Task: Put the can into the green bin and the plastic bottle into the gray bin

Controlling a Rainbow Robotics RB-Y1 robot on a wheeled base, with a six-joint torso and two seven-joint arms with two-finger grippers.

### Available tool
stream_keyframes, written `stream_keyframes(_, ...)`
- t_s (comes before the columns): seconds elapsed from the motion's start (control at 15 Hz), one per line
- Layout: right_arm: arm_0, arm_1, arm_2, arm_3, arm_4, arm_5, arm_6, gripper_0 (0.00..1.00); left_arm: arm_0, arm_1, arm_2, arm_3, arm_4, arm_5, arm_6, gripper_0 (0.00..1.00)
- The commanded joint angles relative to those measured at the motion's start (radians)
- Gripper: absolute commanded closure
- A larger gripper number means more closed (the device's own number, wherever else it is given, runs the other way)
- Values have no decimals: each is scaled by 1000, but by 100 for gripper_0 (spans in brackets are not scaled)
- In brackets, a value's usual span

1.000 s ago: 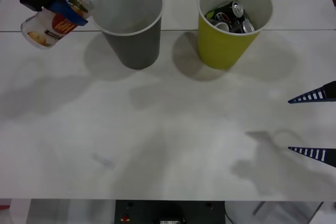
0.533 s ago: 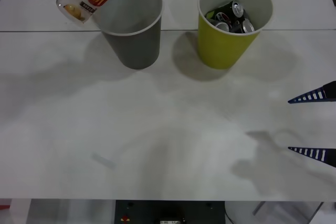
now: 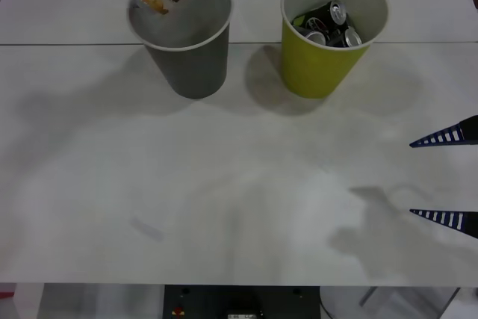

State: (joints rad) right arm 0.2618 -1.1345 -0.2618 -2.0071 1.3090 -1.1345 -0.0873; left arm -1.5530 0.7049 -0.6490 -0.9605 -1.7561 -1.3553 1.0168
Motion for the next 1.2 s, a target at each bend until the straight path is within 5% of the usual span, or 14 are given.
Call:
stream_keyframes(0.07, 0, 0, 0, 0, 0, 0, 0, 0, -2, -50, -1, 45, -36, 28, 0, 100)
stream_keyframes(0.33, 0, 0, 0, 0, 0, 0, 0, 0, -2, -68, 0, 49, -60, 28, 5, 99)
stream_keyframes(0.4, 0, 0, 0, 0, 0, 0, 0, 0, -2, -70, 0, 51, -62, 28, 5, 88)
stream_keyframes(0.47, 0, 0, 0, 0, 0, 0, 0, 0, -2, -70, -1, 51, -65, 28, 5, 17)
stream_keyframes(0.53, 0, 0, 0, 0, 0, 0, 0, 0, -2, -70, -18, 49, -63, 35, 5, 0)
stream_keyframes(0.87, 0, 0, 0, 0, 0, 0, 0, 0, -2, -58, -26, 49, -34, 32, 3, 0)
stream_keyframes(1.2, 0, 0, 0, 0, 0, 0, 0, 0, 4, 80, -87, -1, 179, 13, -7, 0)
